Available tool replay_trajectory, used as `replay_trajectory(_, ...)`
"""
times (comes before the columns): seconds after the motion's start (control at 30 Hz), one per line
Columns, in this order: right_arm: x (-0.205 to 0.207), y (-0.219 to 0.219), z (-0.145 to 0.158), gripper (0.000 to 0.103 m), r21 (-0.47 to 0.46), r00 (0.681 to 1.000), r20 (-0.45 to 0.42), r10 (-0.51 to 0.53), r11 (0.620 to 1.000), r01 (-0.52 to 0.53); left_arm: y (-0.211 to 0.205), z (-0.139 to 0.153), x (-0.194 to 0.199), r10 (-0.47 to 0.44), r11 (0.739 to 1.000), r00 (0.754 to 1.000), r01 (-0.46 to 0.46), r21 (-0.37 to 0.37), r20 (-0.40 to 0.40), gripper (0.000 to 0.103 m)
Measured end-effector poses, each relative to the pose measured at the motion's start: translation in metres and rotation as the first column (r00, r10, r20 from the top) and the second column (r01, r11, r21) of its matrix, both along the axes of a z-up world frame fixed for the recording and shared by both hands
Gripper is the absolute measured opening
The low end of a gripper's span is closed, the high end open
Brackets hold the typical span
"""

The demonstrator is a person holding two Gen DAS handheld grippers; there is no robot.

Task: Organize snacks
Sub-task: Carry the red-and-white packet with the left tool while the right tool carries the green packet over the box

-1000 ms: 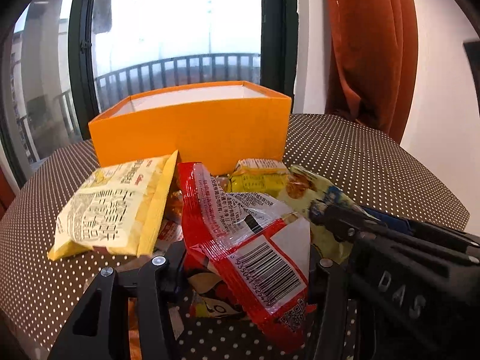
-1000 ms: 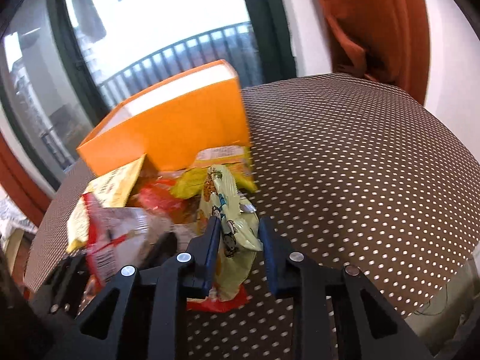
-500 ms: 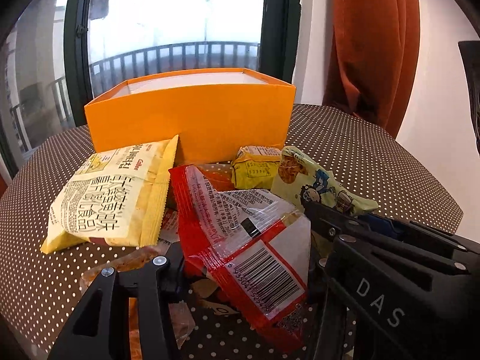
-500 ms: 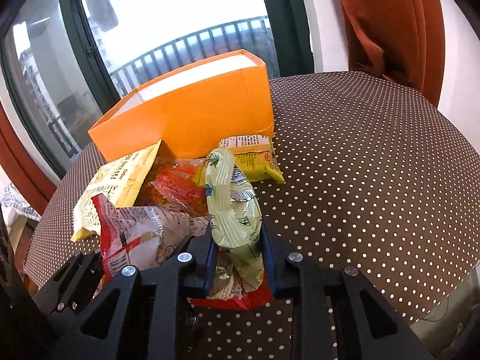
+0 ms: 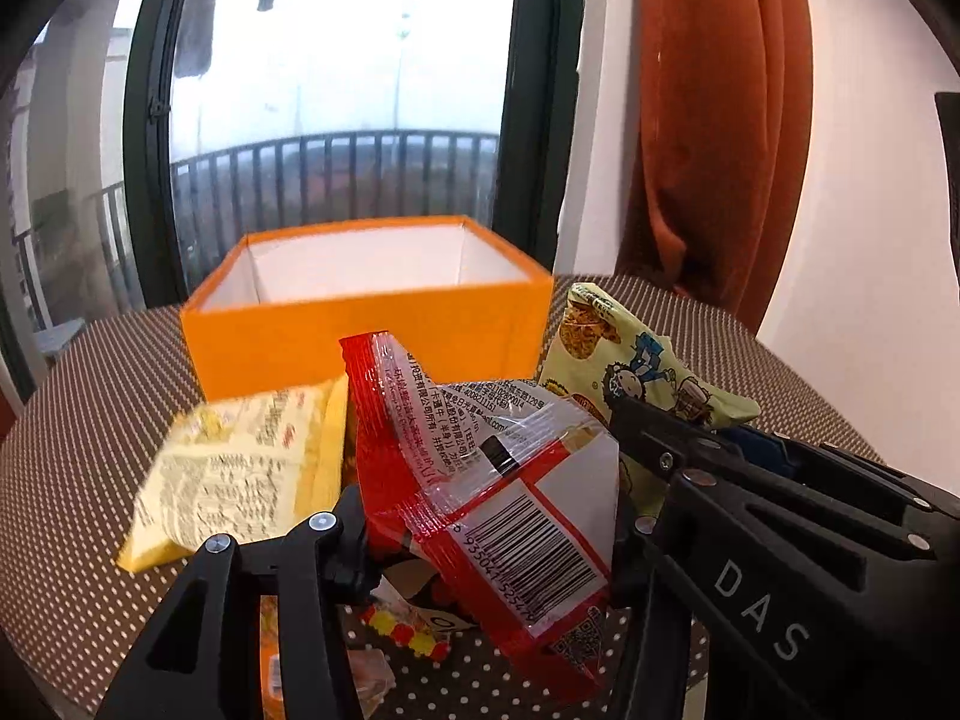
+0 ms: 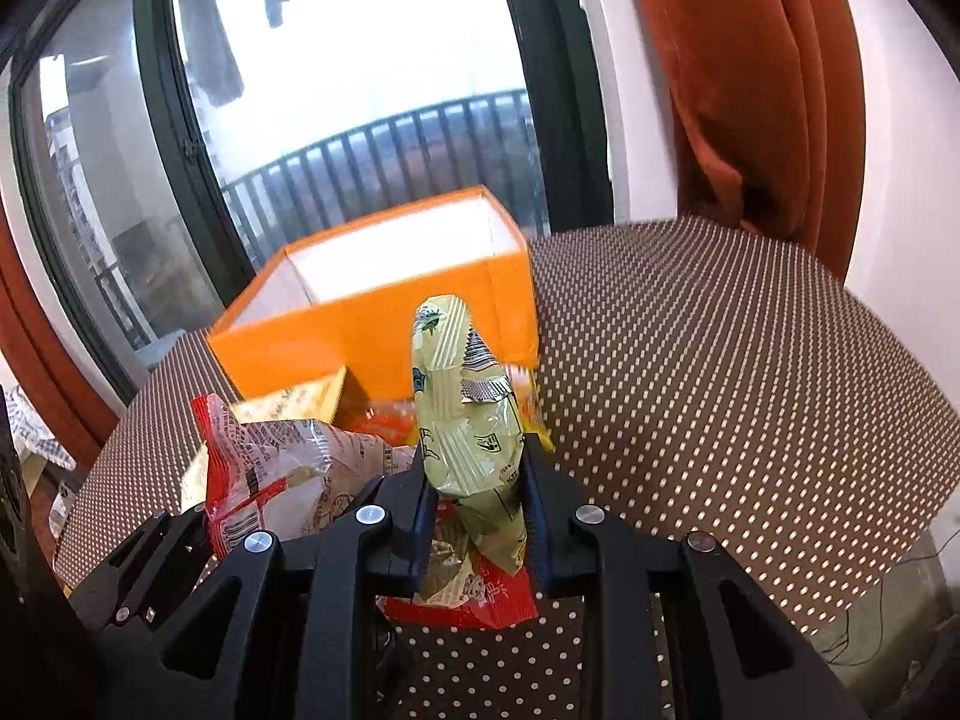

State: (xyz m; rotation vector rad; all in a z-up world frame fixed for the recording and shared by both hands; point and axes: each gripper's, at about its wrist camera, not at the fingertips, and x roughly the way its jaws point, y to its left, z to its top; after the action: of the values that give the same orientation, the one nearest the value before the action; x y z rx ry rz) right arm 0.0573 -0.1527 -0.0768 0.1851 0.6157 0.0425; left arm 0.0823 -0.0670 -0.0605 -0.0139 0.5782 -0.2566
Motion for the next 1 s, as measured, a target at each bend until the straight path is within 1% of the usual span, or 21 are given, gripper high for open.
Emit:
replay_trajectory(0.17,-0.006,0.003,0.028,0.029,-0.010,0.998,0.056,0.000,1.000,0.000,0.004,0.029,-0.003,0.004,1.000,0.999,-0.004,-0.001,0.044,0.053)
replay_trajectory(0.4,-0.009,0.010,0.064,0.029,-0.026,0.992,0.128,0.013,1.000,-0.010,0.010,0.059,-0.005,0.016,1.000,0.995,-0.015,-0.011,0.095,0.053)
replay_trajectory(0.53,-0.007,0.016,0.084,0.029,-0.045,0.984,0.175,0.017,0.999,-0.009,0.017,0.073,-0.002,0.021,0.999,0.994,-0.017,-0.034,0.110,0.053)
replay_trajectory(0.63,-0.003,0.017,0.092,0.029,-0.049,0.980,0.198,0.011,0.999,-0.001,0.019,0.079,0.004,0.018,0.999,0.994,-0.013,-0.044,0.112,0.053)
replay_trajectory(0.8,0.007,0.018,0.101,0.029,-0.045,0.977,0.212,0.015,0.999,-0.006,0.021,0.084,0.017,0.022,0.999,0.993,-0.019,-0.033,0.114,0.053)
replay_trajectory(0.87,0.017,0.019,0.106,0.029,-0.037,0.976,0.217,0.017,0.999,-0.010,0.022,0.089,0.022,0.027,0.999,0.993,-0.023,-0.033,0.116,0.053)
replay_trajectory(1.0,0.035,0.021,0.114,0.029,-0.021,0.974,0.228,0.019,1.000,-0.015,0.024,0.100,0.044,0.038,0.999,0.992,-0.034,-0.034,0.120,0.053)
